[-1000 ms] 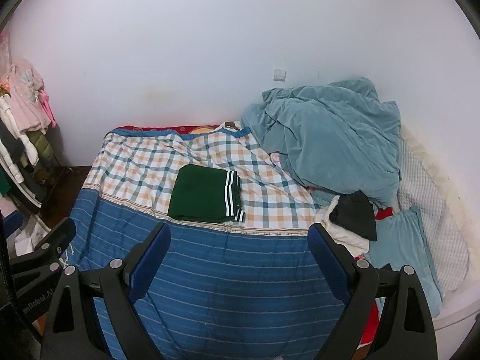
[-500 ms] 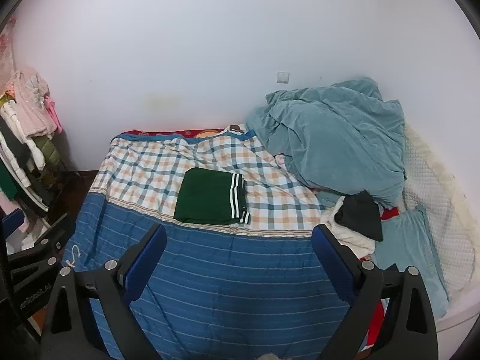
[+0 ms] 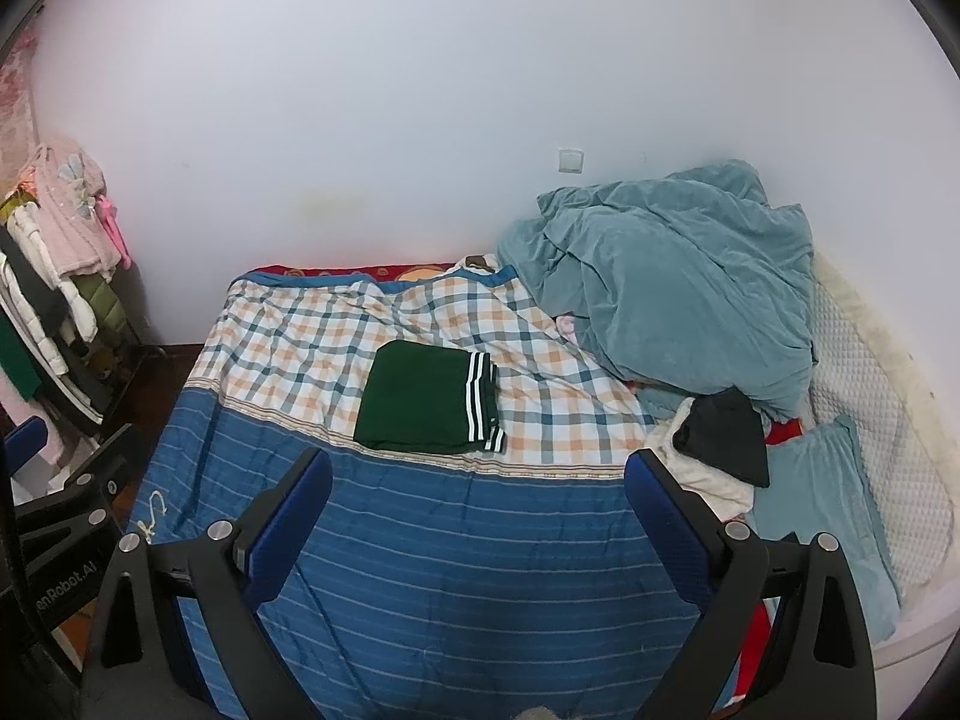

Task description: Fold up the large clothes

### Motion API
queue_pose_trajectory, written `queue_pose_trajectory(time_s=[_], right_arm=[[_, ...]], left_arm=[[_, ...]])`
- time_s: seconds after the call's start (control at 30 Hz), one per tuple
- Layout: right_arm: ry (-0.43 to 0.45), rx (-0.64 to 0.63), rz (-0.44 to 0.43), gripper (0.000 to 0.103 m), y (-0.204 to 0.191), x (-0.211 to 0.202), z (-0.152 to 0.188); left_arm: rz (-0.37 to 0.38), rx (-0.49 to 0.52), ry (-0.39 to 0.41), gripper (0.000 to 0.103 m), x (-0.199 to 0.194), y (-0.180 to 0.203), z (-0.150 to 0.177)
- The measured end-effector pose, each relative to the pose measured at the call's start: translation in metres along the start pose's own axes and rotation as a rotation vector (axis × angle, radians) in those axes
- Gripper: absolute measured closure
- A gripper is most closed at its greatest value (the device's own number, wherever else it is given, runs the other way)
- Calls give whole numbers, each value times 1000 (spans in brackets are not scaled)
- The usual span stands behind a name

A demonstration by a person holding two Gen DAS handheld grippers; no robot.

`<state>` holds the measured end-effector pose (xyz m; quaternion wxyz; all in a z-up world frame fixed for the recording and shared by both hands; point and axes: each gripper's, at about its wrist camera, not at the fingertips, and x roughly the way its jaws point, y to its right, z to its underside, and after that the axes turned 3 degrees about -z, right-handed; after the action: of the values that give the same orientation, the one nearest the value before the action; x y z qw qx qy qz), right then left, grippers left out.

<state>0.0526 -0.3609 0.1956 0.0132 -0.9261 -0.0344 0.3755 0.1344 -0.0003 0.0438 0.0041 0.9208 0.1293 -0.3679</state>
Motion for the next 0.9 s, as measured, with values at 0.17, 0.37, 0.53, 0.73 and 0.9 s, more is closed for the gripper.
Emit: queue_pose_trajectory(time_s=[0.17, 0.37, 0.53, 0.73, 0.9], right_arm=[[3, -1, 1, 4, 1, 1, -2], [3, 2, 8, 3, 1, -2, 2], [-6, 3, 18, 3, 0, -7, 10], [0, 6, 22, 3, 2, -10, 13], [5, 8, 22, 3, 5, -13, 15]], left_arm=[[5, -1, 9, 0, -3, 0, -1], [15, 6, 5, 0, -5, 2, 1], [12, 7, 10, 0, -6, 2, 1], [6, 3, 19, 0, -9, 1, 2], [8, 3, 19, 0, -11, 0, 3]])
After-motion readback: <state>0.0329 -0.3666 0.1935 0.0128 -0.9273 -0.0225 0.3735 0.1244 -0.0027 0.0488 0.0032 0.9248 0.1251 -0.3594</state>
